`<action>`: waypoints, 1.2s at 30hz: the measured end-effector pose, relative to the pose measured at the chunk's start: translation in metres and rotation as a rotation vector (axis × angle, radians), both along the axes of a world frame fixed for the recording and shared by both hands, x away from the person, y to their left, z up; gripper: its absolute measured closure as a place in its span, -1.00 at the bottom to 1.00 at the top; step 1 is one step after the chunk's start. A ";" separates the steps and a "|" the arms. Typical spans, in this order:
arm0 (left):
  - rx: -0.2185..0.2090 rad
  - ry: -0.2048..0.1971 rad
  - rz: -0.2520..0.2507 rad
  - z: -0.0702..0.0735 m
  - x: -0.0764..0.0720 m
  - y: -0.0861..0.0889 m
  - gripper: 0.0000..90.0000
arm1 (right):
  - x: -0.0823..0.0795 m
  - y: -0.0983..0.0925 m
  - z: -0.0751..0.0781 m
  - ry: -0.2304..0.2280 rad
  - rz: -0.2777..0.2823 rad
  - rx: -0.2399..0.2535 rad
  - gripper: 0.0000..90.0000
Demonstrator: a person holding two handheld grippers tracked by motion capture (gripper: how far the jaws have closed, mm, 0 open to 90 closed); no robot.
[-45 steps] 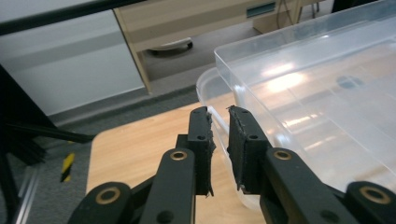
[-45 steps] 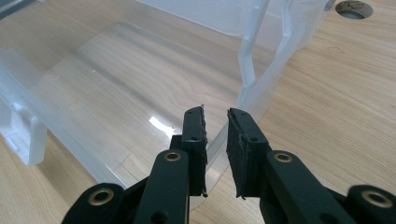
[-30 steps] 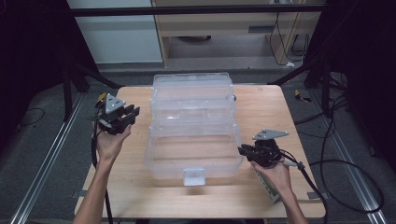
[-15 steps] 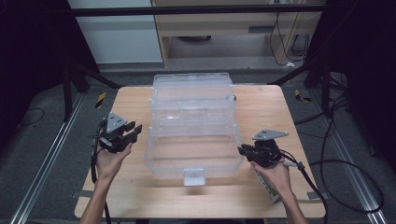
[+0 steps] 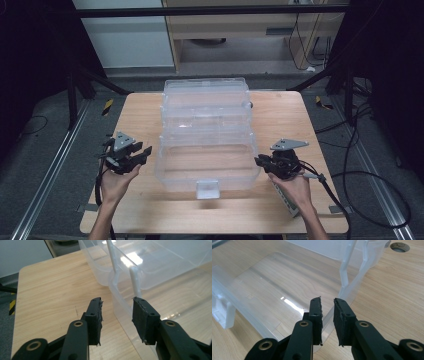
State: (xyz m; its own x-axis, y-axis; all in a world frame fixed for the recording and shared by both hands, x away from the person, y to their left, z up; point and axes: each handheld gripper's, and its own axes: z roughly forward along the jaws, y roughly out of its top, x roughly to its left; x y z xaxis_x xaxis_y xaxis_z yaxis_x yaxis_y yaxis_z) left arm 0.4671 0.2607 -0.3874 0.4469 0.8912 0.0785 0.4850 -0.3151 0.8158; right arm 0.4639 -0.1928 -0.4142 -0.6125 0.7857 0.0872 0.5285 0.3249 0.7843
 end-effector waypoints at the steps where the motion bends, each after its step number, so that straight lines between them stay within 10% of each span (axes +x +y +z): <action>1: 0.004 0.008 -0.006 -0.001 0.000 -0.001 0.28 | 0.000 0.000 0.000 0.001 -0.001 0.001 0.69; 15: 0.032 0.054 -0.019 -0.010 0.001 0.004 0.07 | -0.011 -0.019 0.028 -0.058 -0.045 -0.022 0.34; 24: 0.045 0.069 0.006 -0.013 0.004 0.009 0.00 | -0.019 -0.031 0.045 -0.024 -0.091 -0.150 0.02; 36: 0.068 0.097 0.021 -0.020 0.008 0.014 -0.05 | -0.020 -0.039 0.050 0.081 -0.108 -0.200 -0.20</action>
State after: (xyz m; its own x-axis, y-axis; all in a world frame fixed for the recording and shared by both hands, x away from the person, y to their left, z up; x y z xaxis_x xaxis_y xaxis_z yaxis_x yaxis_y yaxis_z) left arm 0.4751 0.2749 -0.4070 0.4361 0.8947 0.0964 0.5676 -0.3566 0.7421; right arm 0.4437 -0.2320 -0.3647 -0.5216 0.8526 -0.0311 0.6273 0.4079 0.6634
